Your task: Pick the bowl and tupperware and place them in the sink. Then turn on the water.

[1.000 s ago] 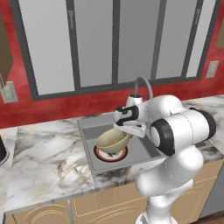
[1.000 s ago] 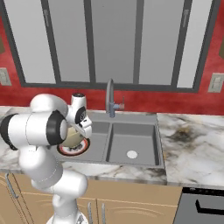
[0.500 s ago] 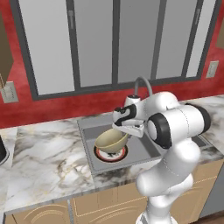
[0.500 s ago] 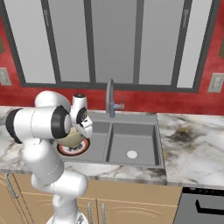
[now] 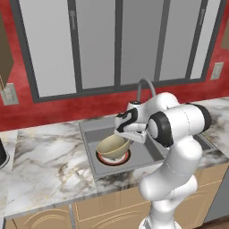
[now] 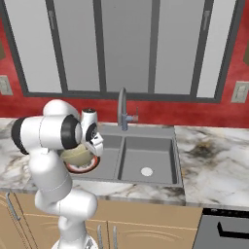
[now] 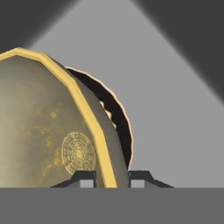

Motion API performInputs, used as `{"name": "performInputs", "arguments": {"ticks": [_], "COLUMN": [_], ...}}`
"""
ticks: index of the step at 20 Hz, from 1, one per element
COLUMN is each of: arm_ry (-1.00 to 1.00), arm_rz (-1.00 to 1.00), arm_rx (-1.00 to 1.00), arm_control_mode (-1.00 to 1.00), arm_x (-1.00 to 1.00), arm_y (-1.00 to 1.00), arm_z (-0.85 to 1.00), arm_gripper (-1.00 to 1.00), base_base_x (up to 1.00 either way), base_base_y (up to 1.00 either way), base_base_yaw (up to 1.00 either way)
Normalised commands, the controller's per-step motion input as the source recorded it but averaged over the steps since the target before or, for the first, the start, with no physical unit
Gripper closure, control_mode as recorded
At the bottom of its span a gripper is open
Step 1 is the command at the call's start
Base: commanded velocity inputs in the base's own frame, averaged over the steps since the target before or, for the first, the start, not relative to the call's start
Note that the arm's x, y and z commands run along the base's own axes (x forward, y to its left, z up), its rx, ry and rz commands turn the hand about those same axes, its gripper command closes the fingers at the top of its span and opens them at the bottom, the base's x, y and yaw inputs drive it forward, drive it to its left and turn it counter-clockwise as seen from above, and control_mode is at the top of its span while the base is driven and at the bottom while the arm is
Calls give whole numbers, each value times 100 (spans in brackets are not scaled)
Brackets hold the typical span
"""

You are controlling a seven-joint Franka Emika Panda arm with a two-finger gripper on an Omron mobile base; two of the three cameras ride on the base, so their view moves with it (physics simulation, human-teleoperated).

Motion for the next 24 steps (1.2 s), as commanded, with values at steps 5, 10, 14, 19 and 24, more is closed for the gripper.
{"name": "performInputs", "arguments": {"ticks": [5, 10, 14, 19, 24], "arm_ry": [-9, -3, 0, 0, 0], "arm_rz": [0, 0, 0, 0, 0], "arm_rx": [0, 0, 0, 0, 1], "arm_control_mode": [-100, -100, -100, -100, -100], "arm_x": [8, 13, 10, 12, 11], "arm_y": [0, 0, 2, 11, 10], "arm_z": [-21, -11, -13, -20, -27], "arm_gripper": [100, 100, 100, 100, 100], "base_base_x": [0, 0, 0, 0, 0], "base_base_y": [0, 0, 0, 0, 0], "base_base_yaw": [0, 0, 0, 0, 0]}}
